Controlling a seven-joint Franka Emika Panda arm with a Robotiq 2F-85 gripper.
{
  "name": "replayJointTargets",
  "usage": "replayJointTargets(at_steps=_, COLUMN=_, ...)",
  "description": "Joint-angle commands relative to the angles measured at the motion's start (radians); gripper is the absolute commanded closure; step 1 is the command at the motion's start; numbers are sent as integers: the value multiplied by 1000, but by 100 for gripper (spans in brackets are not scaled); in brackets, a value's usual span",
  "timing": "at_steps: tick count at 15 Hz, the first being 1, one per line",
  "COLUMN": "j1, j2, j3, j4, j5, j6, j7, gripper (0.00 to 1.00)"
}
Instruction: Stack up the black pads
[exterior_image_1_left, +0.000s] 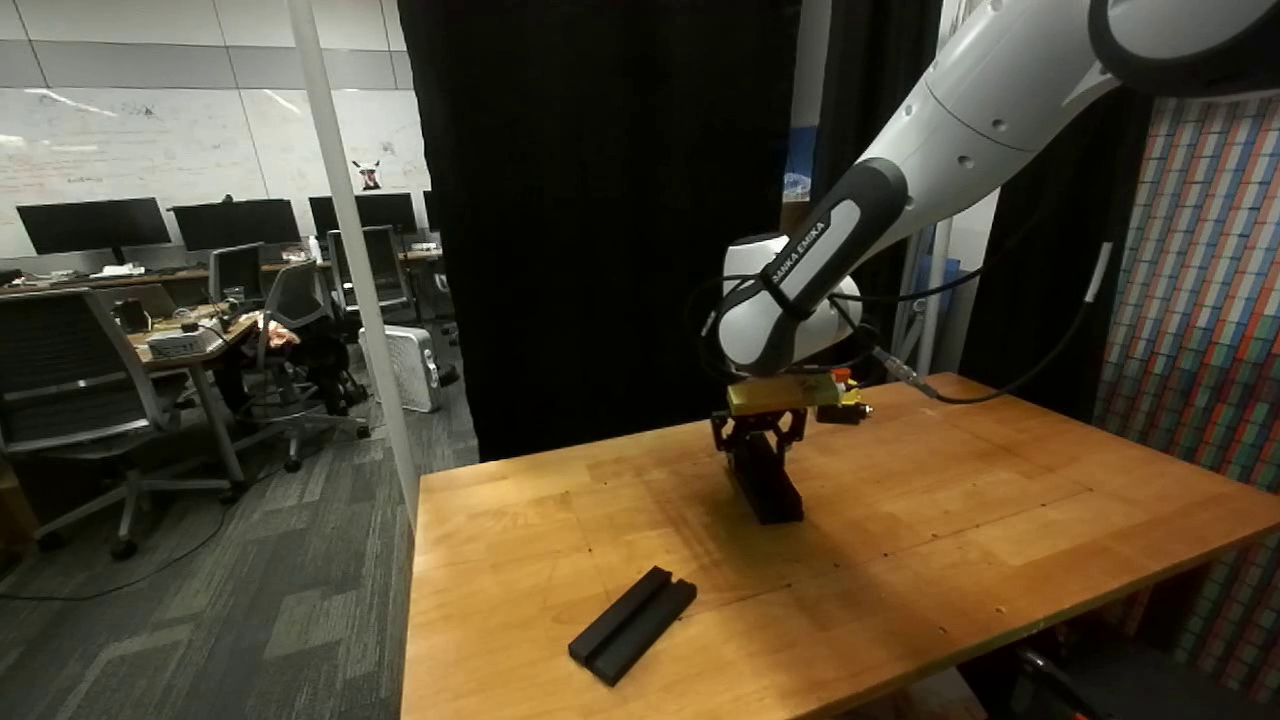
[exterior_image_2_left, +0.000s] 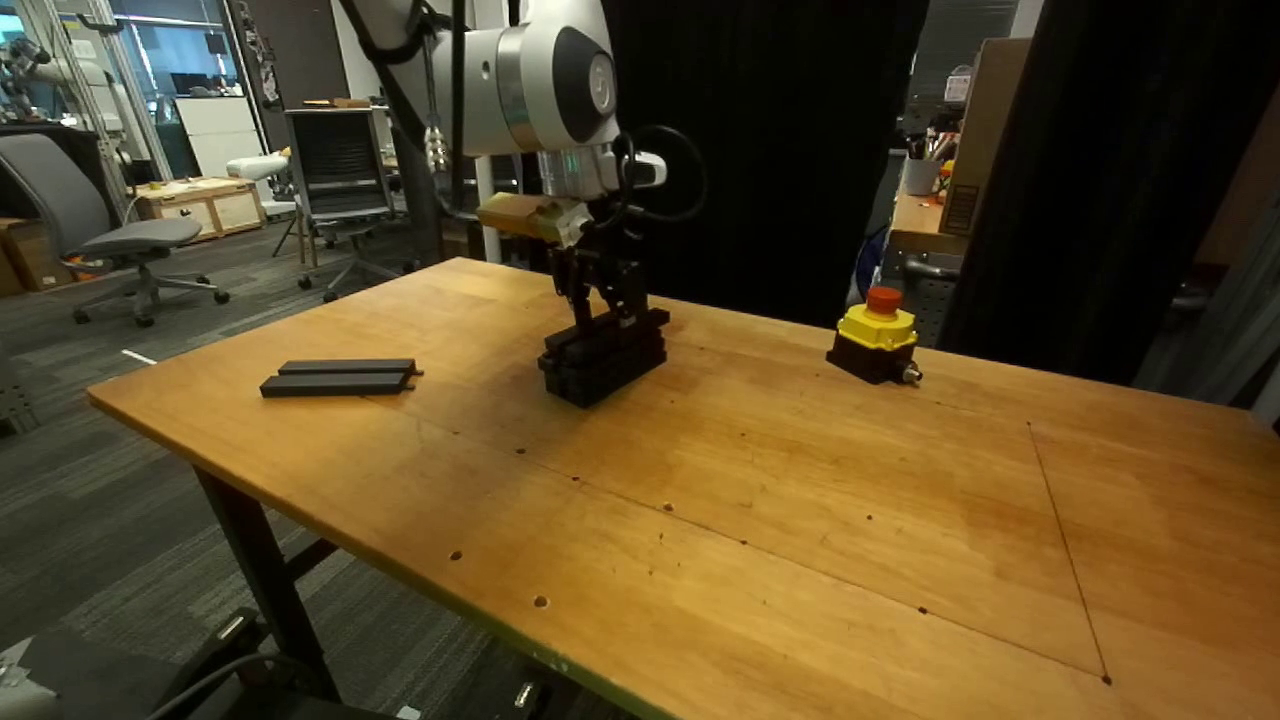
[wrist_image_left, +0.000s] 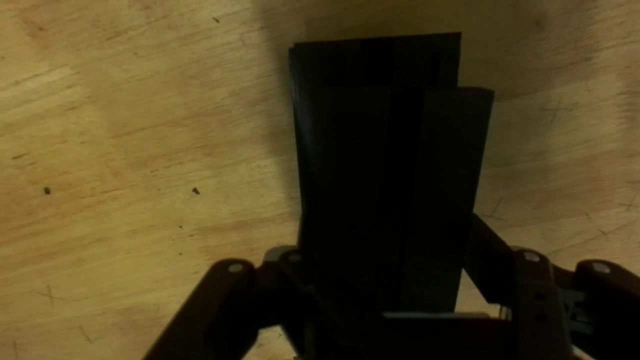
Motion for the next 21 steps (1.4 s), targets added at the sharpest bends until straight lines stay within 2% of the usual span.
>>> replayJointTargets(at_steps=1, j1=20, j2=-45, j3=-18, j4=-43, j5=-31, j6=21, j7=40, gripper=55)
replayJointTargets(at_steps=21, j1=15, j2=-67, j3=4, j4=-53, j5=-33, j6=-19, j7=0, gripper=55)
